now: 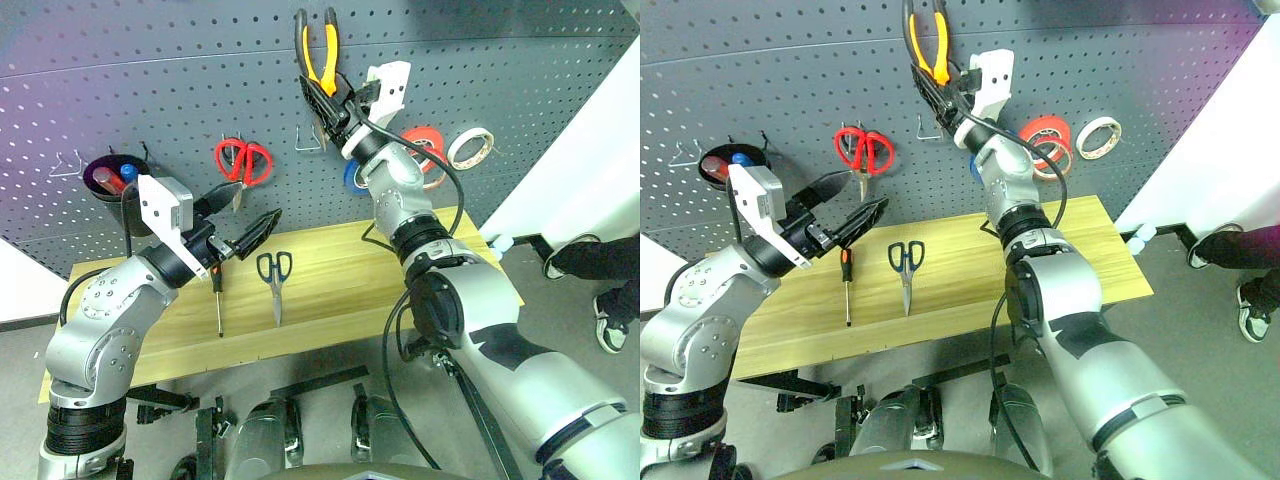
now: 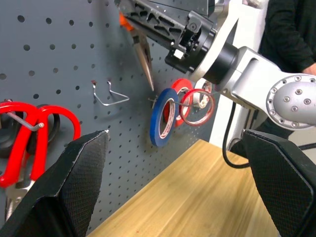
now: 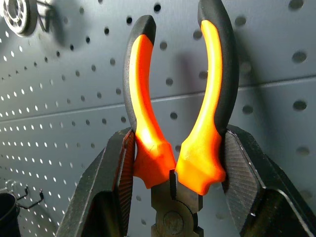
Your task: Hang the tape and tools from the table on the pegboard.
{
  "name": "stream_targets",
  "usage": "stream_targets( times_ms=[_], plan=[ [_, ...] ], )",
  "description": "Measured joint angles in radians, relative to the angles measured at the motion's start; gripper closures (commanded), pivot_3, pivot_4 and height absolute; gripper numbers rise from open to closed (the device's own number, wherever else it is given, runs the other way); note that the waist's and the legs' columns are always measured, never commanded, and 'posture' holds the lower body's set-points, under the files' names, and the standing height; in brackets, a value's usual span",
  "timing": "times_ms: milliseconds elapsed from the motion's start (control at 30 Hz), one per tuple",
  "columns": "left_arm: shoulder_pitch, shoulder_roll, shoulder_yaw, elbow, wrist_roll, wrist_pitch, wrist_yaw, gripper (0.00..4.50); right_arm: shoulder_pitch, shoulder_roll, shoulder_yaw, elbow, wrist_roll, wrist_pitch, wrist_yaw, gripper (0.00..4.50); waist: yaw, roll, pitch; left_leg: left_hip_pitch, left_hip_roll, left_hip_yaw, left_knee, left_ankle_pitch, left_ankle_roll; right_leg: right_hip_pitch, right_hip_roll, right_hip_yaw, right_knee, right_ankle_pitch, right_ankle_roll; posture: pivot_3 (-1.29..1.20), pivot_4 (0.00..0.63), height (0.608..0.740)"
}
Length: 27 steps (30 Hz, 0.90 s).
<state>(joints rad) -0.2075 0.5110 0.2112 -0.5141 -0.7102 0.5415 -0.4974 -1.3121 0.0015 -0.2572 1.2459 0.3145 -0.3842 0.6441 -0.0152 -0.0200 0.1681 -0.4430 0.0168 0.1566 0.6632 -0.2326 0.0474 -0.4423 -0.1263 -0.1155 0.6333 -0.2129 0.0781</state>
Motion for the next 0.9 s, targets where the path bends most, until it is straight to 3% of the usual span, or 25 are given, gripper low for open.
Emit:
stream_targets(
  times_ms=[400, 900],
  plan=[
    [0.037, 0.0, 0.001, -0.023, -0.012, 0.01, 0.02, 0.0, 0.0, 0.019, -0.012, 0.01, -0.009, 0.0, 0.005, 2.41, 0.002, 0.001, 0.001, 0.0, 0.0, 0.0, 0.0, 0.0, 0.0, 0.0, 0.0, 0.0, 0.0, 0.0, 0.0, 0.13, 0.138, 0.723],
    [0.069, 0.012, 0.01, -0.083, -0.054, 0.045, 0.049, 0.0, 0.0, 0.027, -0.022, 0.009, -0.012, -0.015, 0.008, 2.41, 0.003, 0.011, 0.015, 0.0, 0.0, -0.001, 0.0, -0.001, 0.001, 0.0, -0.002, 0.0, -0.001, 0.0, -0.001, 0.13, 0.207, 0.723]
  ],
)
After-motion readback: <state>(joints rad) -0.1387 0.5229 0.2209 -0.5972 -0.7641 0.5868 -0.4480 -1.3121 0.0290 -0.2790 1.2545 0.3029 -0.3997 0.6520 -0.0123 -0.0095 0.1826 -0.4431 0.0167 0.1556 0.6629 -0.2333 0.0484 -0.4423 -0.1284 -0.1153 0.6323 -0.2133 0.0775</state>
